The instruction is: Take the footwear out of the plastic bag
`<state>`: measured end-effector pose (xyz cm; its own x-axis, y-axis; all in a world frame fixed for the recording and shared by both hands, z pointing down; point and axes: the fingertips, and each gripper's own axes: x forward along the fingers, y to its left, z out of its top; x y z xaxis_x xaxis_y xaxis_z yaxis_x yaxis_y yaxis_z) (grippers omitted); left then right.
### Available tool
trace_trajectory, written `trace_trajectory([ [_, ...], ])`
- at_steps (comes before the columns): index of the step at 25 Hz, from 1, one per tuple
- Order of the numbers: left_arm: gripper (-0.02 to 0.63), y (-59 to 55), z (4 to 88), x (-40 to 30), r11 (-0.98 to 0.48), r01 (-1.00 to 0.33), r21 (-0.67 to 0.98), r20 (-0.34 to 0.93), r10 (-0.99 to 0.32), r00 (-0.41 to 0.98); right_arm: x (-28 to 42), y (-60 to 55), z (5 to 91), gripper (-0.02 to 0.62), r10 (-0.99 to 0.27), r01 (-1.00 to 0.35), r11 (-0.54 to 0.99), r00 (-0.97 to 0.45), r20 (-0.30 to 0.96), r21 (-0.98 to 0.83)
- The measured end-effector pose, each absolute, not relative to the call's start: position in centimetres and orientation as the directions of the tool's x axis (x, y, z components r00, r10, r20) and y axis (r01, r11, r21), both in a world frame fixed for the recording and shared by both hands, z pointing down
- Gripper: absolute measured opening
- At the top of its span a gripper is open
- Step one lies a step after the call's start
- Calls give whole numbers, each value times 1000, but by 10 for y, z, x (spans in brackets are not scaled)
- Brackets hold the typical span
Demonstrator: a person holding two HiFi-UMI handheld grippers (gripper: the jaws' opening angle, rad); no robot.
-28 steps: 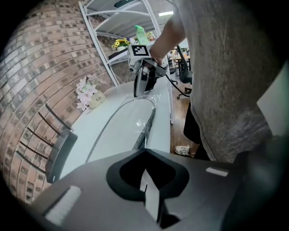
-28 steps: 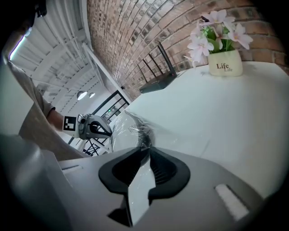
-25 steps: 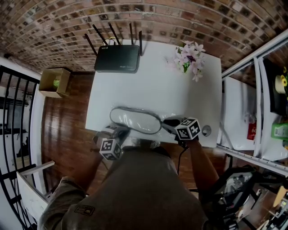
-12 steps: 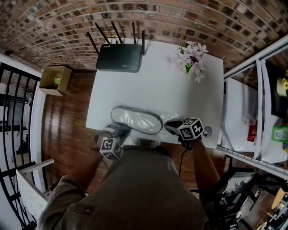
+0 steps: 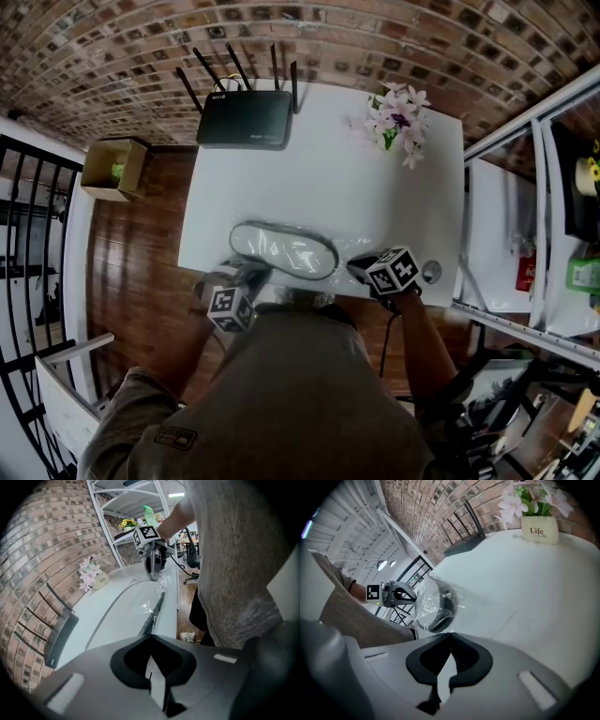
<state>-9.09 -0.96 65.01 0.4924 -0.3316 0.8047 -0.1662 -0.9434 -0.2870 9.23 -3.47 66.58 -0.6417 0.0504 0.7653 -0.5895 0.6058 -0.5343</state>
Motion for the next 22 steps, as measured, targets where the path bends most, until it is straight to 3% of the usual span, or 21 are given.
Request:
trace_trajectory([
  [7,2,-8,653,-90,-946,-159,-281,808,-323,494,76,-35,654,20,54,-532,579,-731,680,-618],
  [15,2,-7,655,-90,-949,-153,-276,811,-316,492,60,-41,644,201,68,-468,601,-778,625,-648],
  [22,2,-7,655,-88,-953,-143,-266,813,-302,497,57,-45,652,212,79,-493,600,-746,661,-629],
])
